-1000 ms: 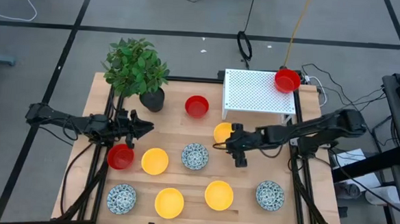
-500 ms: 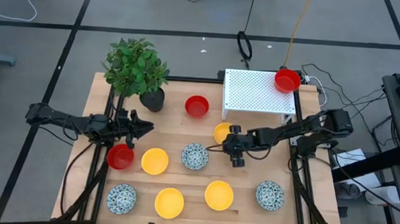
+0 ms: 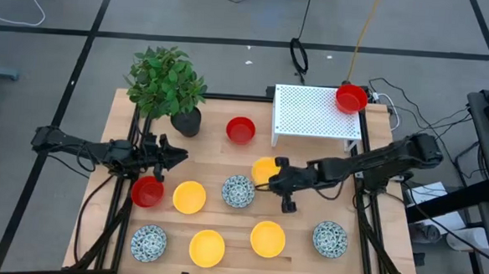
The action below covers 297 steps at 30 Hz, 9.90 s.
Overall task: Pick & Place Mini bowls
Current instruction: Put the yellow bowl on the shelf, then put the blue bowl on the shelf, then stack the red bowl on top of the red bowl on the shelf
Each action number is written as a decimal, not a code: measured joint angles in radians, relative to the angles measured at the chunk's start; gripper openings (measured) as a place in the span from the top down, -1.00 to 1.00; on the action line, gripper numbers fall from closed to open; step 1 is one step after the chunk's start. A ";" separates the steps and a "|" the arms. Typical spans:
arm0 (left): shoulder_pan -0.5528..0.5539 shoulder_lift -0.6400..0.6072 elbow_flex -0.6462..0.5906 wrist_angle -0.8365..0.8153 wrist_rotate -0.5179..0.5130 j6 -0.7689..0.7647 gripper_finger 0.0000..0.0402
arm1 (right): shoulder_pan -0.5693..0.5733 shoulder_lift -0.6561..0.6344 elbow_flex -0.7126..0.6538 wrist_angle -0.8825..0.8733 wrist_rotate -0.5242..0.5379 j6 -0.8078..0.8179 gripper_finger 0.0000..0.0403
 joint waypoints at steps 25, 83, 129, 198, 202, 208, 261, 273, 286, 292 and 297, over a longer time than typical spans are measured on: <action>0.000 0.000 0.000 -0.001 0.000 0.000 0.52 | -0.462 -0.117 0.359 -0.592 0.247 0.107 1.00; 0.000 0.000 0.000 0.001 -0.001 0.000 0.52 | -0.007 -0.231 0.378 -0.953 -0.258 0.770 0.21; 0.000 0.000 0.000 0.001 -0.001 0.001 0.52 | 0.702 0.365 0.368 -0.872 -0.019 0.996 0.27; 0.000 0.000 0.000 0.001 0.000 0.001 0.52 | -0.455 -0.074 0.357 -0.917 0.280 0.336 0.87; 0.000 0.000 0.000 0.001 0.000 0.001 0.52 | -0.463 -0.074 0.357 -0.921 0.282 0.341 0.66; 0.000 0.000 0.000 0.000 0.000 0.000 0.52 | -0.480 -0.081 0.362 -0.943 0.283 0.386 0.34; 0.000 0.000 0.000 0.000 0.000 0.000 0.52 | -0.373 0.530 0.404 0.155 0.105 -0.188 -0.17; 0.000 0.000 0.000 0.000 0.000 0.000 0.52 | -0.380 0.528 0.404 0.106 0.109 -0.166 -0.04; 0.000 0.000 0.000 0.000 0.000 0.000 0.52 | -0.381 0.528 0.367 0.104 0.133 -0.140 0.14; 0.000 0.000 0.000 0.001 0.000 0.000 0.52 | -0.386 0.527 0.317 0.115 0.132 -0.140 0.20; 0.000 0.000 0.000 0.001 0.000 0.000 0.52 | -0.382 0.528 0.276 0.165 0.133 -0.178 0.44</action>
